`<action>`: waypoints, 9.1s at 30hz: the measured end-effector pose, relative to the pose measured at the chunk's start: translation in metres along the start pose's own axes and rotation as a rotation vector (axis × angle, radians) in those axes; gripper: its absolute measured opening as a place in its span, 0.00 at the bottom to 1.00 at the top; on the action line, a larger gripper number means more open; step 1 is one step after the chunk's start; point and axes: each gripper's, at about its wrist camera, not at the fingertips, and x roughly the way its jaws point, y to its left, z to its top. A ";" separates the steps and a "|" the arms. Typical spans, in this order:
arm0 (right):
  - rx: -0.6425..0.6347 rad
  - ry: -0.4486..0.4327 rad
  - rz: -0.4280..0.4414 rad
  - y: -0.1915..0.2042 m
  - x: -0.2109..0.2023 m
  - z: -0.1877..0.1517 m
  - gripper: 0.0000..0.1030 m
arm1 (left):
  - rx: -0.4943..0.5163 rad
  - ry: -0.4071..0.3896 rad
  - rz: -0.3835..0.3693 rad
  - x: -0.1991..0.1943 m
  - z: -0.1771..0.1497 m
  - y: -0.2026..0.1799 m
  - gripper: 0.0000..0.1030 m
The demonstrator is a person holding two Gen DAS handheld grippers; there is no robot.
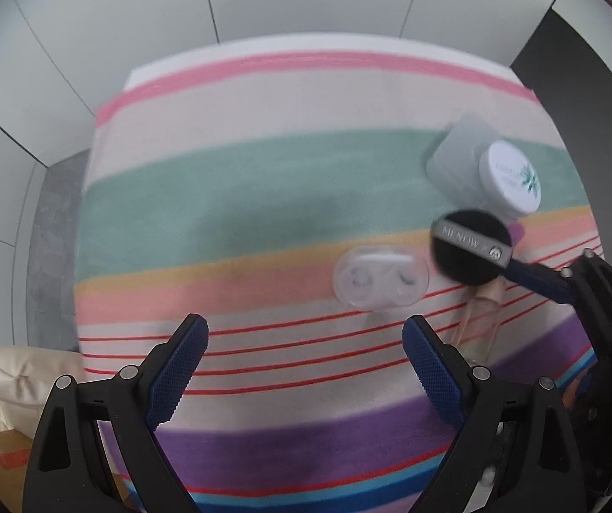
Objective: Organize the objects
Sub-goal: 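Grasp the clear case with the left gripper while the right grasps the clear bottle, then lift the clear case and clear bottle and carry both toward the cardboard box, then open both grippers to drop the case and bottle into the cardboard box, then move both tools back to the black puff and white compact on the cloth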
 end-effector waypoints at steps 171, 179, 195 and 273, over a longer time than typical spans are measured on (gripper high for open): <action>-0.085 0.020 0.142 0.394 -0.168 0.185 0.82 | -0.742 -0.317 0.368 -0.332 -0.350 0.301 0.98; -0.033 0.013 0.157 0.387 -0.161 0.181 1.00 | -0.785 -0.315 0.323 -0.332 -0.355 0.306 0.99; 0.017 0.011 0.131 0.364 -0.186 0.169 1.00 | -0.696 -0.351 0.340 -0.358 -0.362 0.272 0.99; 0.438 0.082 -0.187 -0.116 -0.032 0.014 0.91 | -0.359 -0.063 -0.028 -0.045 -0.072 -0.021 0.99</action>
